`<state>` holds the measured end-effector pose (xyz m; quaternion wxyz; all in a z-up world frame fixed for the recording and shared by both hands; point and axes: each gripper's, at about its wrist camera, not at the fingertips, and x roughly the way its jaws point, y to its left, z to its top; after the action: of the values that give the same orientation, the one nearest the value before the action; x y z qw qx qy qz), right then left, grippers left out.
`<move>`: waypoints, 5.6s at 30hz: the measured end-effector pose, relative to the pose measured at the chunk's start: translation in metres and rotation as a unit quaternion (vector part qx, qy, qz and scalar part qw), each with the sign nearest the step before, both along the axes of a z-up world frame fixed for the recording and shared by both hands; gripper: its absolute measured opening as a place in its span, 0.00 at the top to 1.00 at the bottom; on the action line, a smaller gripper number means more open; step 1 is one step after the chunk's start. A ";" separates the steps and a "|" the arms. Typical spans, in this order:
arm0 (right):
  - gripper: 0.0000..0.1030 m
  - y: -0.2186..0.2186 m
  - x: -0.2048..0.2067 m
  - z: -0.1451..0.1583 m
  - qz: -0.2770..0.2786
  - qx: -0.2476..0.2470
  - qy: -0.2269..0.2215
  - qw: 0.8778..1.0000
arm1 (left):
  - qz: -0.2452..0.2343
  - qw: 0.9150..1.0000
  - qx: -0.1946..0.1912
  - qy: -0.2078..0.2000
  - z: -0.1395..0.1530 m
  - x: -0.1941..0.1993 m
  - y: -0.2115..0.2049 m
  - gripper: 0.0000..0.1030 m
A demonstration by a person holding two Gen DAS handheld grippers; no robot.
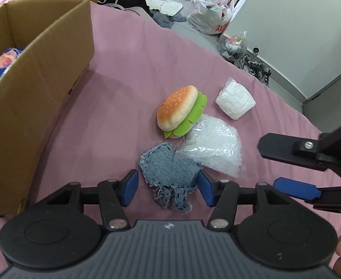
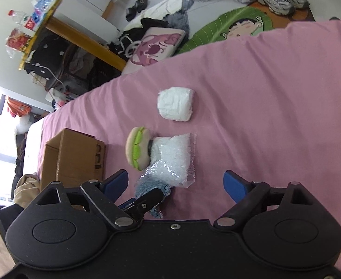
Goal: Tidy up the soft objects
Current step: 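Move both tools back toward the remaining items on the bed, then grasp the grey fuzzy pad with the left tool while the right tool grasps the plastic bag, then carry the grey pad and plastic bag over the box with both tools, then open both tools to drop the pad and bag into the box, then move the left tool to the burger toy while the right tool approaches the white cloth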
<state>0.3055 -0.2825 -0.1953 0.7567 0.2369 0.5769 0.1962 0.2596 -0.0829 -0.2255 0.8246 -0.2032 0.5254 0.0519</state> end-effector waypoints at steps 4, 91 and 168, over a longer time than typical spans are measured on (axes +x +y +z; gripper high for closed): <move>0.14 0.004 0.008 -0.011 -0.007 -0.003 0.010 1.000 | 0.002 1.000 -0.003 -0.006 -0.006 0.003 0.000 0.46; 0.71 0.118 -0.061 0.113 0.071 0.042 -0.170 0.982 | 0.105 0.992 -0.024 -0.066 0.108 -0.088 0.161 0.82; 0.11 0.003 -0.015 0.082 -0.011 0.000 -0.127 0.992 | 0.030 0.994 0.058 -0.092 0.129 -0.022 0.059 0.11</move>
<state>0.2903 -0.2794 -0.1136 0.8257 0.2165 0.4737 0.2168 0.2377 -0.0237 -0.0965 0.8780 -0.1750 0.4368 0.0881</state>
